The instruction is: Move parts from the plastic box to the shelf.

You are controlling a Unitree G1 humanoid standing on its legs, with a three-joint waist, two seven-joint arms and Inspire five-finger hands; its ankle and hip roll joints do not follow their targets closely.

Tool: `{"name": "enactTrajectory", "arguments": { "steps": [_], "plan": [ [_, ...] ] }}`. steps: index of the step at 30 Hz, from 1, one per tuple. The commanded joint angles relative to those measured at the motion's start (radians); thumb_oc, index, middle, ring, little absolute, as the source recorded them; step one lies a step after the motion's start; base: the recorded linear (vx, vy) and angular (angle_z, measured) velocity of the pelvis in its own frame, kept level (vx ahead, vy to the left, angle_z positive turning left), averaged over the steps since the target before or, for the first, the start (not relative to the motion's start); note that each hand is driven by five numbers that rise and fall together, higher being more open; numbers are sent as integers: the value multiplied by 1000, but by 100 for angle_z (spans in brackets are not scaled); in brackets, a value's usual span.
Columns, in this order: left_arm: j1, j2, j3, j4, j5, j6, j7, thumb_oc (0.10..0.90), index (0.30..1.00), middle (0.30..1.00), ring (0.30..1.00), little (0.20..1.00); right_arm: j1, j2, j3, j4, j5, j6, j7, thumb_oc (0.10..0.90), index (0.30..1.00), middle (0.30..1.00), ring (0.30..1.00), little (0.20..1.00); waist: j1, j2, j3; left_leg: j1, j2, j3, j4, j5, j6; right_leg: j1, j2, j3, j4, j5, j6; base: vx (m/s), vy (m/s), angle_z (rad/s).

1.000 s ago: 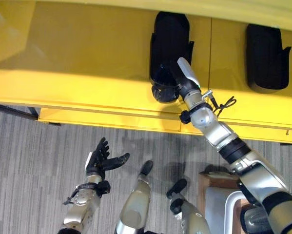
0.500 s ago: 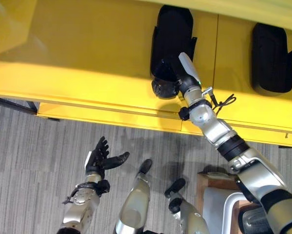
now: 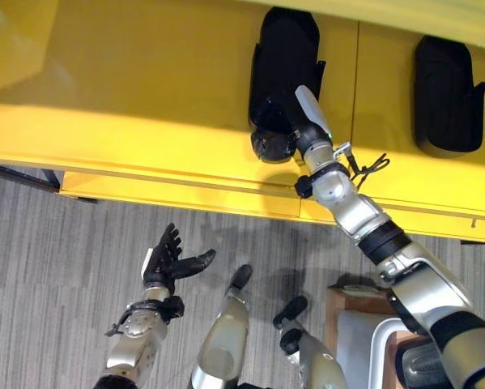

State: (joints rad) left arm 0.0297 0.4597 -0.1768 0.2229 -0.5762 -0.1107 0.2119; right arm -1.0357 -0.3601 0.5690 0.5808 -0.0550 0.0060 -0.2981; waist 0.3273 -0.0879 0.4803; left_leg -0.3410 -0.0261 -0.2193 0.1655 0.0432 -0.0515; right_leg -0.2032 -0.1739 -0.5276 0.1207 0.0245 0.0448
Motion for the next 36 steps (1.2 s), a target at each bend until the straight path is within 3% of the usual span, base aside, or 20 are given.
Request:
{"name": "enactTrajectory", "arguments": {
  "steps": [1,20,21,22,23,31,36],
  "plan": [
    [49,83,-8,-114,1,-87,2,900,1000,1000,1000,1000,-100,-3,20,-1,-1,-57,-33,400,300,300,300,300,-6,-29,-46,29,36,118,33,-71,31,-30,-76,36,39,44,88,0,0,0],
    [51,92,-5,-106,0,-92,-5,900,1000,1000,1000,1000,-122,-29,65,-1,-31,-61,-5,400,300,300,300,300,-17,-42,-53,37,42,120,15,-62,28,-24,-68,42,18,55,92,-2,-5,-1],
    [51,94,-4,-107,0,-92,-3,900,1000,1000,1000,1000,-124,-28,66,0,-31,-61,-5,510,454,454,454,454,-18,-43,-52,37,42,121,15,-62,28,-24,-68,42,18,55,92,0,0,0],
    [51,94,-4,-107,0,-92,-3,900,1000,1000,1000,1000,-124,-28,66,0,-31,-61,-5,765,811,811,811,811,-18,-43,-52,37,42,121,15,-62,28,-24,-68,42,18,55,92,0,0,0],
    [51,95,-4,-106,1,-92,-3,900,1000,1000,1000,1000,-127,-29,62,-2,-29,-61,-7,900,1000,1000,1000,1000,-18,-43,-51,36,41,121,15,-62,28,-23,-66,43,18,55,92,0,0,0],
    [51,101,7,-94,3,-88,3,900,1000,1000,1000,1000,-115,-27,36,-81,-21,-70,-20,900,1000,1000,1000,1000,-22,-42,-55,37,43,120,13,-60,29,-21,-64,46,16,55,95,-2,-3,-2],
    [59,100,25,-98,14,-86,8,900,1000,1000,1000,1000,-101,-72,50,-178,-74,-68,4,900,1000,1000,1000,1000,-33,-51,-57,41,42,122,15,-63,29,-19,-63,51,16,57,95,0,0,0]
  ]
}}
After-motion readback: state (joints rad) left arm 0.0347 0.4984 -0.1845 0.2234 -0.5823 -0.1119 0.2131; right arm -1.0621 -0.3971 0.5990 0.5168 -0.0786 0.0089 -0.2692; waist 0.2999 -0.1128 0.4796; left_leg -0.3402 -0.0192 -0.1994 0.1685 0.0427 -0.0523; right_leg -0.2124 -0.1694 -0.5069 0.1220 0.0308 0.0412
